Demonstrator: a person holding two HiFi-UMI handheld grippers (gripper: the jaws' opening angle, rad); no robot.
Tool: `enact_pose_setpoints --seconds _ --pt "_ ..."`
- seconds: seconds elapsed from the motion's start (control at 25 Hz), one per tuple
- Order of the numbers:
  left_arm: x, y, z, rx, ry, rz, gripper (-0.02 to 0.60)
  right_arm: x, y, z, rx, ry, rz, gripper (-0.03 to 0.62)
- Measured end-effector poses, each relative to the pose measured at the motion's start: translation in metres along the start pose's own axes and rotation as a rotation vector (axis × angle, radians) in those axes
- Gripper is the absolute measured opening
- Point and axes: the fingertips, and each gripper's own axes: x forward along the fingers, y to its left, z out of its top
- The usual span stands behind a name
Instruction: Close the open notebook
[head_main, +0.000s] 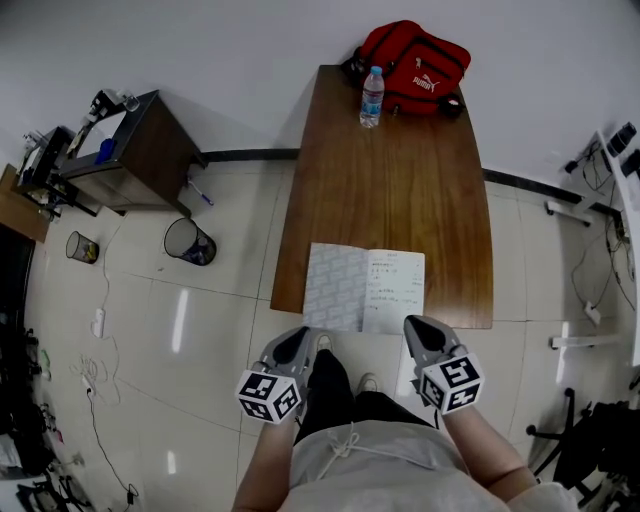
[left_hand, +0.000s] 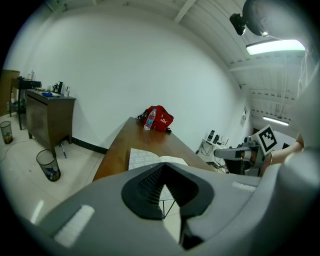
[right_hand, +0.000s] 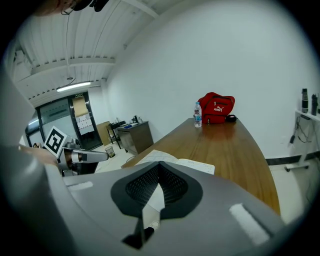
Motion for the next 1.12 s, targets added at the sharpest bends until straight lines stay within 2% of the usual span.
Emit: enact_pose_setpoints --seconds 0.32,0.48,0.56,0.64,0.76,0.96,1.12 --pt "0.007 0.043 -0.026 -0.057 0.064 0.025 0.006 0.042 0.012 0.005 -0.022 0.050 0.027 0.006" --pt "0.016 0.061 -0.043 -0.083 0.088 0.030 0.006 0.064 0.017 -0.005 -0.028 0.096 0.041 0.006" --pt "0.021 0.065 -0.055 -0.134 0.097 0.005 0.006 0.074 0.020 -0.011 -0.036 0.122 0.051 0.006" --pt "0.028 0.063 -0.068 -0.229 0.111 -0.057 0.055 0.081 0.023 -0.014 -0.047 0.141 0.060 0.006" --pt "0.037 0.057 -0.083 -0.374 0.115 -0.130 0.090 0.090 0.027 -0.014 -0.069 0.157 0.074 0.006" --pt "0.041 0.061 -0.099 -0.387 0.145 -0.130 0.130 0.099 0.028 -0.007 -0.090 0.154 0.082 0.006" --pt "0.042 0.068 -0.103 -0.451 0.131 -0.132 0.157 0.100 0.029 -0.011 -0.100 0.169 0.085 0.006"
